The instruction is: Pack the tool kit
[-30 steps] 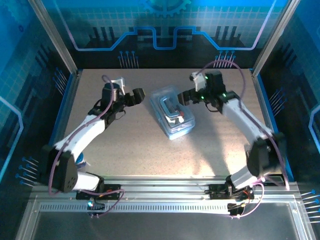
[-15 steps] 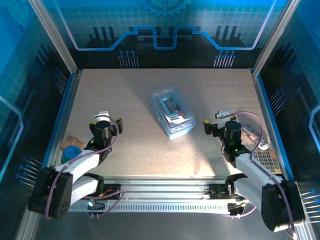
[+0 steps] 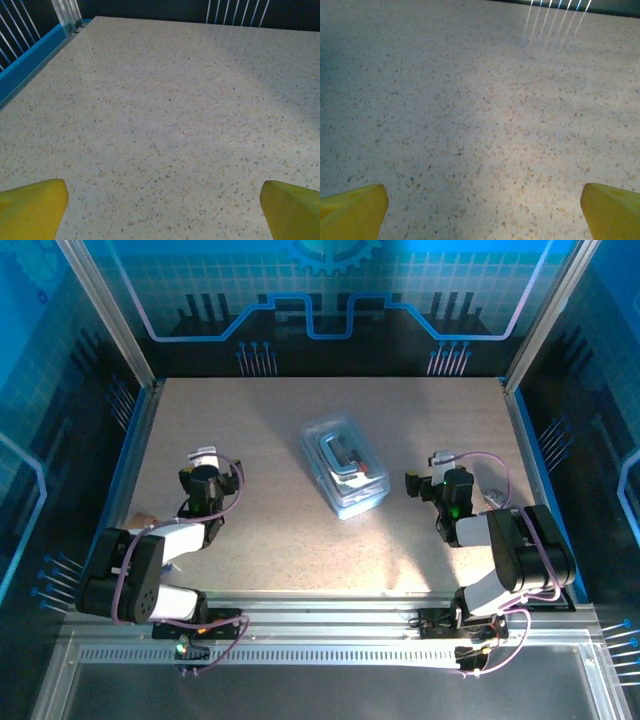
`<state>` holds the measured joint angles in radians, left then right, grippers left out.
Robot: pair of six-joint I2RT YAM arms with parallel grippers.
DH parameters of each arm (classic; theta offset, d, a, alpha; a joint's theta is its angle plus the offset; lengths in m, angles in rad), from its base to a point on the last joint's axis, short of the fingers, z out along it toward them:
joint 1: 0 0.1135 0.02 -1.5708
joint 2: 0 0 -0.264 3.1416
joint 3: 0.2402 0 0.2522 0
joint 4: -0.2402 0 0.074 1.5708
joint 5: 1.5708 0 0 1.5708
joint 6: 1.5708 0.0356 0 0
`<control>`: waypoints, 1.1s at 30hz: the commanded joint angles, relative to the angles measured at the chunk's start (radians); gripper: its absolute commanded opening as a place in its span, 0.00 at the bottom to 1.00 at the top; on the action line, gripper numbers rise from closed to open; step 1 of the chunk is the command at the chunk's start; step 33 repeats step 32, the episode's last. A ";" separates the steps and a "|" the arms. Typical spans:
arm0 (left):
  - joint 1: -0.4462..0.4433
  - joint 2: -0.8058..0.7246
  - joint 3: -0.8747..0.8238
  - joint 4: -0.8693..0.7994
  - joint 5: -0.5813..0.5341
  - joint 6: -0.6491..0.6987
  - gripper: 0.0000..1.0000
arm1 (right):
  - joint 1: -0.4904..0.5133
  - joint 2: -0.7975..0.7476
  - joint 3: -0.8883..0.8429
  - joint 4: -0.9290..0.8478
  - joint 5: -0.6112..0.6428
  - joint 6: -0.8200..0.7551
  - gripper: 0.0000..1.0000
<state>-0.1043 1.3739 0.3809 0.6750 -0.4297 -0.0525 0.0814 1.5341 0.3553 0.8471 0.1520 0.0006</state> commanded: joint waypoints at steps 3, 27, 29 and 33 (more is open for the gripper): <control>0.006 -0.135 -0.031 -0.109 0.078 -0.004 0.99 | -0.013 0.005 0.032 0.061 -0.007 0.012 1.00; 0.054 0.181 -0.010 0.276 0.186 0.049 0.99 | -0.010 0.006 0.045 0.036 -0.060 -0.011 1.00; 0.054 0.181 -0.012 0.279 0.187 0.050 0.99 | -0.011 0.006 0.044 0.038 -0.063 -0.009 1.00; 0.052 0.183 -0.014 0.289 0.185 0.053 0.99 | -0.011 0.007 0.044 0.038 -0.064 -0.010 1.00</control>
